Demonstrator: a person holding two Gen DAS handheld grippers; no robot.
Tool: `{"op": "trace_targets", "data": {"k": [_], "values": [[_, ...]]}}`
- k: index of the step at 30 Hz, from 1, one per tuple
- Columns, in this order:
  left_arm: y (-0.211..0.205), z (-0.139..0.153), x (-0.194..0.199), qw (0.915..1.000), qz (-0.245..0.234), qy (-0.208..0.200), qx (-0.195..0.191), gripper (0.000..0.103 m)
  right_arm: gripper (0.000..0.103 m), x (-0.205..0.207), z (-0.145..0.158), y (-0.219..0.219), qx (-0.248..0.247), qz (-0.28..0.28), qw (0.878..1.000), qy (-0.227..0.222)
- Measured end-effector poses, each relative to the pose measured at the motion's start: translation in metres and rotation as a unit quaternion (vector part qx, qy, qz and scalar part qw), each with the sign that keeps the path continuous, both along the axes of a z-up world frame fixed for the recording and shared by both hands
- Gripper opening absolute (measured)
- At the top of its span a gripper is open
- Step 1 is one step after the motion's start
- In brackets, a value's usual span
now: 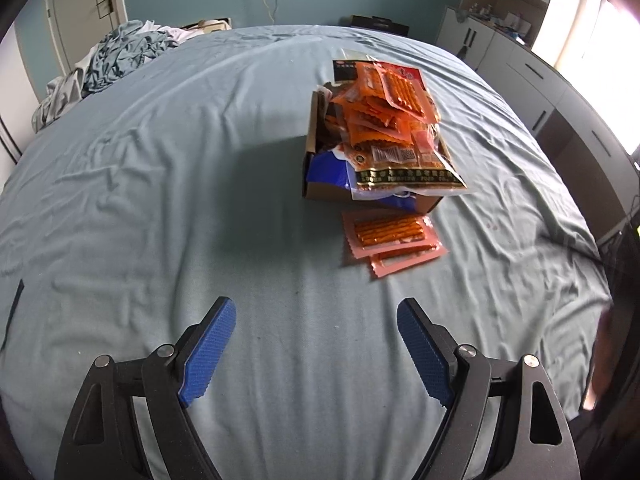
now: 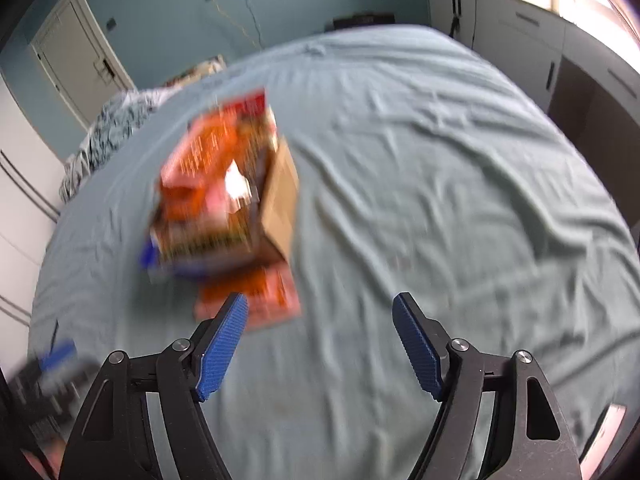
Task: Organize snacks
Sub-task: 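Move the right tool to the lone orange packet and grasp it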
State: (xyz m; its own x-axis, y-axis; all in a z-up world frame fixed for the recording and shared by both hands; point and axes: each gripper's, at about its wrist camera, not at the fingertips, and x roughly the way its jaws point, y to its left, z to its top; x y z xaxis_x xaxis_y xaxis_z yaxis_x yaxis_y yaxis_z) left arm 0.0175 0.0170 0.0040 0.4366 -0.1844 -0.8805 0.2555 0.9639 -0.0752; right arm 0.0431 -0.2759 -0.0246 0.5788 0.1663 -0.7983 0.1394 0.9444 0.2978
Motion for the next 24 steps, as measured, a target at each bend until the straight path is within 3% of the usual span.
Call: {"op": "trace_targets", "data": {"k": [3, 6, 11, 20, 24], "values": [[-0.004, -0.009, 0.001, 0.9999, 0.001, 0.009, 0.015, 0.084, 0.074, -0.011, -0.033, 0.013, -0.022, 0.022, 0.999, 0.038], [-0.009, -0.021, 0.004, 0.9994, 0.001, 0.024, 0.025, 0.084, 0.074, 0.010, -0.043, 0.035, -0.034, 0.067, 0.995, 0.061], [-0.016, -0.037, 0.011, 0.9982, 0.004, 0.035, 0.049, 0.084, 0.074, 0.049, -0.050, 0.050, -0.025, 0.090, 0.995, 0.035], [-0.016, -0.049, 0.019, 0.9971, 0.011, 0.052, 0.055, 0.084, 0.074, 0.087, -0.075, 0.065, -0.029, 0.111, 0.993, 0.013], [-0.018, -0.055, 0.019, 0.9965, 0.008, 0.060, 0.059, 0.084, 0.074, 0.108, -0.083, 0.060, 0.011, 0.112, 0.994, 0.018]]}}
